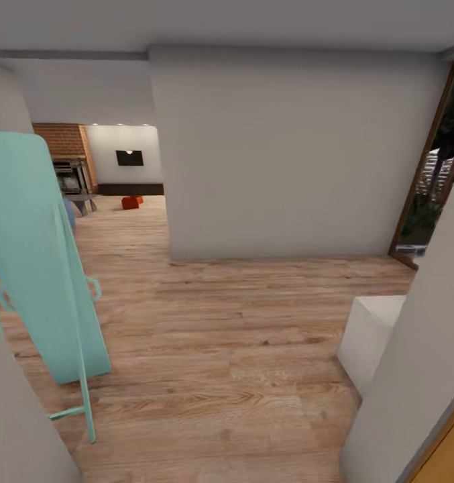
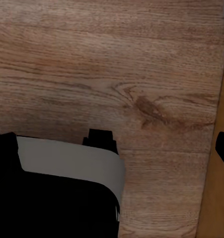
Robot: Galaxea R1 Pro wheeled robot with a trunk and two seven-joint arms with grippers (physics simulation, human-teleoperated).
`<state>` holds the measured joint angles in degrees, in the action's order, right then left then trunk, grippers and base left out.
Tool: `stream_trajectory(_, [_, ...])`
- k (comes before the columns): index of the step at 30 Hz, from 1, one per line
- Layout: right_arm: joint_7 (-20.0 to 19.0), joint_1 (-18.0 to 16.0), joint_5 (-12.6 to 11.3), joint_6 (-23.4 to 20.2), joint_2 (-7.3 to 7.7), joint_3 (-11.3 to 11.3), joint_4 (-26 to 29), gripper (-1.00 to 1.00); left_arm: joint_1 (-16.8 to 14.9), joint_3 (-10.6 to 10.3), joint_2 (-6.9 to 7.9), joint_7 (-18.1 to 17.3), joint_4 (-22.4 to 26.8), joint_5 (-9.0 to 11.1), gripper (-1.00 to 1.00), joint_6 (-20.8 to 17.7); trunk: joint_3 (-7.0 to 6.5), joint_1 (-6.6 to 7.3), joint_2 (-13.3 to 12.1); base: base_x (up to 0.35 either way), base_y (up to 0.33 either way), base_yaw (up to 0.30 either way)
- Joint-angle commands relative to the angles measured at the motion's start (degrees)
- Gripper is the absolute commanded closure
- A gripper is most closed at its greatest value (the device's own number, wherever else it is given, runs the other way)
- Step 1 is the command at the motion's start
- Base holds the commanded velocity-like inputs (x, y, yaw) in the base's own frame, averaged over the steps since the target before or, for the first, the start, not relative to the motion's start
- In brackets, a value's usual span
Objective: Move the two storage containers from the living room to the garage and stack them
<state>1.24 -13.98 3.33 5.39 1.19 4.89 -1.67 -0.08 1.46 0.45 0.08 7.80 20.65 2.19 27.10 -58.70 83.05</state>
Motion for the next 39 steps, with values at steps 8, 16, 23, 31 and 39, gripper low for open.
stream_trajectory(8, [0.7, -0.1, 0.3, -0.2, -0.24, 0.4, -0.2, -1.0, 0.0, 0.1, -0.01, 0.0, 0.1, 0.0, -1.0, 0.1, 0.05, -0.03, 0.0, 0.322, 0.0, 0.0])
stream_trajectory(16, [0.5, -0.1, 0.1, 0.2, -0.13, 0.4, -0.3, -1.0, 0.0, 0.1, -0.01, 0.0, 0.0, 0.0, -1.0, 0.1, 0.05, -0.03, 0.0, 0.322, 0.0, 0.0])
stream_trajectory(23, [0.4, -0.1, 0.0, 0.2, -0.03, 0.4, -0.3, -1.0, 0.0, 0.1, 0.06, 0.0, -0.1, 0.1, -1.0, 0.0, 0.05, -0.03, 0.0, 0.322, 0.0, 0.0])
stream_trajectory(31, [0.6, -0.1, 0.2, 0.4, -0.08, 0.4, -0.2, -1.0, 0.0, 0.1, 0.08, 0.0, -0.2, 0.0, -1.0, 0.0, 0.05, -0.03, 0.0, 0.322, 0.0, 0.0])
stream_trajectory(39, [0.1, -0.1, 0.3, 0.4, -0.09, 0.4, -0.2, -1.0, 0.0, 0.1, 0.08, 0.0, -0.2, 0.0, -1.0, 0.0, 0.05, -0.03, 0.0, 0.322, 0.0, 0.0])
